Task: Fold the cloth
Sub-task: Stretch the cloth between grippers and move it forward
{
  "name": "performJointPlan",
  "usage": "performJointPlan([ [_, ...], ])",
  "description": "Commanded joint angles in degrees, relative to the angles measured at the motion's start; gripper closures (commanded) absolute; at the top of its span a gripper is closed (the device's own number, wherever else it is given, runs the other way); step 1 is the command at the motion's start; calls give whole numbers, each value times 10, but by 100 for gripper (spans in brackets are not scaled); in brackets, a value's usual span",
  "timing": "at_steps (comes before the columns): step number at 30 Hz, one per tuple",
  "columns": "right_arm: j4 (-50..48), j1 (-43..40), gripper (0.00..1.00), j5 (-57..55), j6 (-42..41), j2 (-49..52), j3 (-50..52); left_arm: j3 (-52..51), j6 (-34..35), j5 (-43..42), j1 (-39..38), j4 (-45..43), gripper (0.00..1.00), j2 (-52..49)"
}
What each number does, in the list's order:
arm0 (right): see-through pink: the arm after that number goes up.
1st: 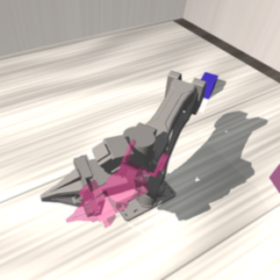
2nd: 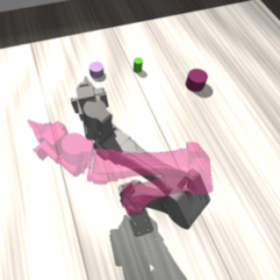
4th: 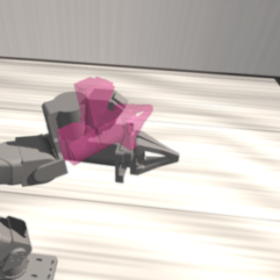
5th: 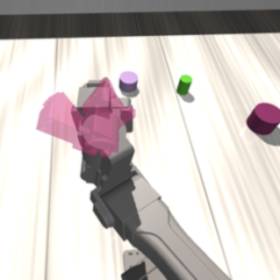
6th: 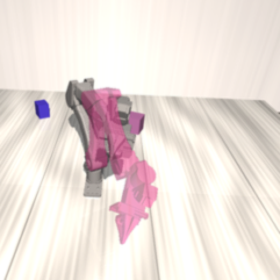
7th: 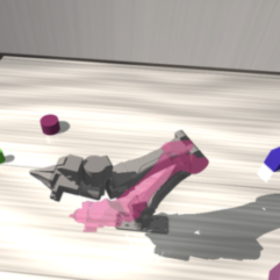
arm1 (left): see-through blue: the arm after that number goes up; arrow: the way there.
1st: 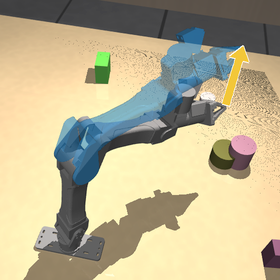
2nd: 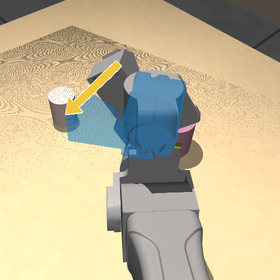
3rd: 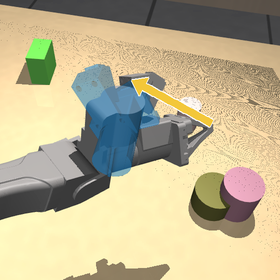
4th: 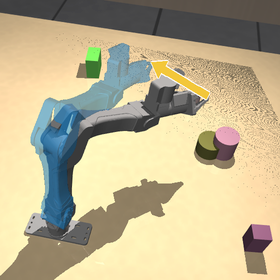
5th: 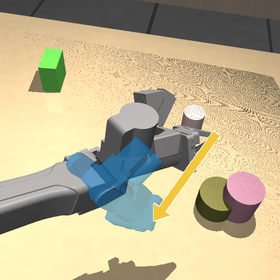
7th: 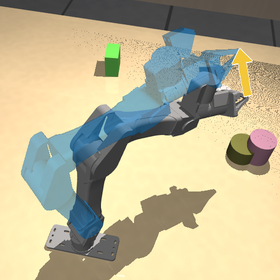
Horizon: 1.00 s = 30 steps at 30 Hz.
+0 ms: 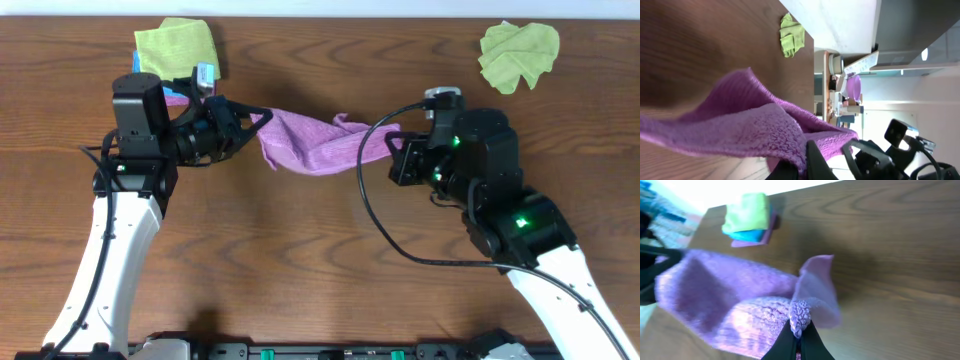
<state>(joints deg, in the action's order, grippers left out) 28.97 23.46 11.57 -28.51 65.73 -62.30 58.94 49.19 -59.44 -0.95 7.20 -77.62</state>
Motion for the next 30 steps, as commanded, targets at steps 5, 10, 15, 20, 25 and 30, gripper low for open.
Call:
performJointPlan([
  [5, -4, 28, 99, -16, -23, 26, -39, 46, 13, 29, 17, -5, 94, 2],
  [10, 7, 78, 99, -68, -38, 23, -55, 63, 14, 18, 17, -4, 94, 2],
  [15, -20, 70, 99, -150, -21, 60, -56, 63, 1, 62, 17, -3, 94, -3],
  [20, -64, 21, 99, -158, -10, 127, -80, 63, -31, 144, 21, -7, 94, -25],
  [25, -94, -19, 99, -157, 25, 183, -139, 63, -42, 169, 22, -63, 94, -53],
  [30, -104, -20, 98, -146, 55, 235, -187, 63, -37, 171, 17, -139, 94, -91],
])
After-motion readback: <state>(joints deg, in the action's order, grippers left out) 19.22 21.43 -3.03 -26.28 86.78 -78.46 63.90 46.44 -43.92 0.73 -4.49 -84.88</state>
